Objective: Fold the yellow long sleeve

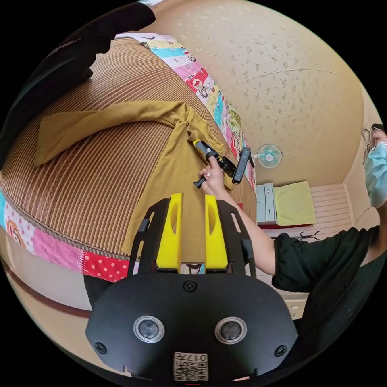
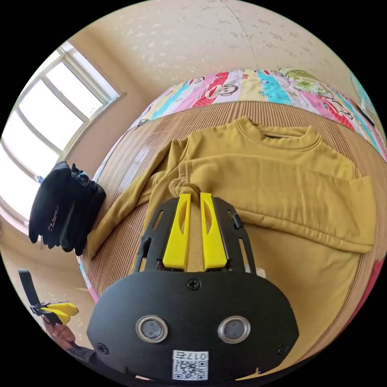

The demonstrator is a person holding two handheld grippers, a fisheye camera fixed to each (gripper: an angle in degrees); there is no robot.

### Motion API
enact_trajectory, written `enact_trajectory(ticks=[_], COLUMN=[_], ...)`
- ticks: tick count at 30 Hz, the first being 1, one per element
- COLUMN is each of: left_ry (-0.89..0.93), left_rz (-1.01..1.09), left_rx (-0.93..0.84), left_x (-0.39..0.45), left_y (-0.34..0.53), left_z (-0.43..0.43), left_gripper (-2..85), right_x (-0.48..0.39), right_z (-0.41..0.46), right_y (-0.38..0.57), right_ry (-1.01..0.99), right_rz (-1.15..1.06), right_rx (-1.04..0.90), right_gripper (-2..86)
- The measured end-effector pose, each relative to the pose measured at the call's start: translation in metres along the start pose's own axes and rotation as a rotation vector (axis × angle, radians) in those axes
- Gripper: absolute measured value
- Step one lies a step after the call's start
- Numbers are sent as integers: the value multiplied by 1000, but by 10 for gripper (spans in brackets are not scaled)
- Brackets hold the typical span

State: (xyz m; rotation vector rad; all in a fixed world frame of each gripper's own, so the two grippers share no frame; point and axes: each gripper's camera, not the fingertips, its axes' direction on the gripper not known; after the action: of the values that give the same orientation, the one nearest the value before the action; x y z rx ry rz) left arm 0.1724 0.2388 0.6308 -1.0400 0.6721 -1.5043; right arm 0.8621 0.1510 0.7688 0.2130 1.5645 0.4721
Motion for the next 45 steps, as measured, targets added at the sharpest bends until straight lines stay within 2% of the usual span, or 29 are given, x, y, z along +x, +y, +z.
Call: enact_trajectory(ticks=[6, 11, 13, 15, 17, 21, 23, 26, 27, 29, 31, 32, 34, 39, 42, 44, 45], left_ry=[69, 20, -2, -103, -189, -179, -8, 115, 89, -110, -155, -99, -24, -186, -154, -164, -177], left_rz=[104, 216, 208, 143, 16, 17, 177, 367, 343, 178, 75, 26, 0, 109, 185, 231, 260], left_rx=[-29, -89, -112, -182, -270, -249, -150, 0, 6, -71, -168, -181, -120, 1, -86, -283, -307], left_x=[9, 43, 52, 54, 52, 81, 122, 146, 141, 101, 67, 51, 45, 83, 94, 94, 97], left_y=[-79, -191, -223, -247, -263, -271, -270, -253, -251, -251, -250, -247, -239, -206, -179, -165, -162], left_z=[42, 149, 191, 238, 287, 299, 268, 224, 222, 244, 272, 281, 280, 260, 271, 301, 303], left_gripper=[109, 113, 113, 113, 100, 67, 52, 52, 52, 67, 91, 110, 113, 124, 121, 89, 75], right_x=[23, 88, 113, 119, 121, 158, 181, 222, 241, 265, 291, 295, 302, 309, 314, 322, 329], right_z=[-28, -69, -66, -56, -45, -49, -54, -50, -40, -17, 24, 35, 64, 65, 53, 59, 69], right_y=[54, 54, 32, 11, -6, -19, -10, 10, 15, 21, 27, 29, 35, 43, 54, 62, 67], right_ry=[-122, -4, 23, 16, 72, 22, 24, 109, 131, 161, 255, 280, 347, 356, 324, 317, 337], right_rz=[-17, 34, 45, 8, -15, 140, 211, 292, 328, 338, 352, 350, 322, 321, 329, 318, 311], right_rx=[21, 82, 66, 56, 61, 174, 233, 286, 264, 204, 72, 40, -29, 15, 88, 74, 33], right_gripper=[76, 83, 87, 88, 87, 81, 80, 83, 85, 87, 90, 90, 91, 90, 87, 85, 83])
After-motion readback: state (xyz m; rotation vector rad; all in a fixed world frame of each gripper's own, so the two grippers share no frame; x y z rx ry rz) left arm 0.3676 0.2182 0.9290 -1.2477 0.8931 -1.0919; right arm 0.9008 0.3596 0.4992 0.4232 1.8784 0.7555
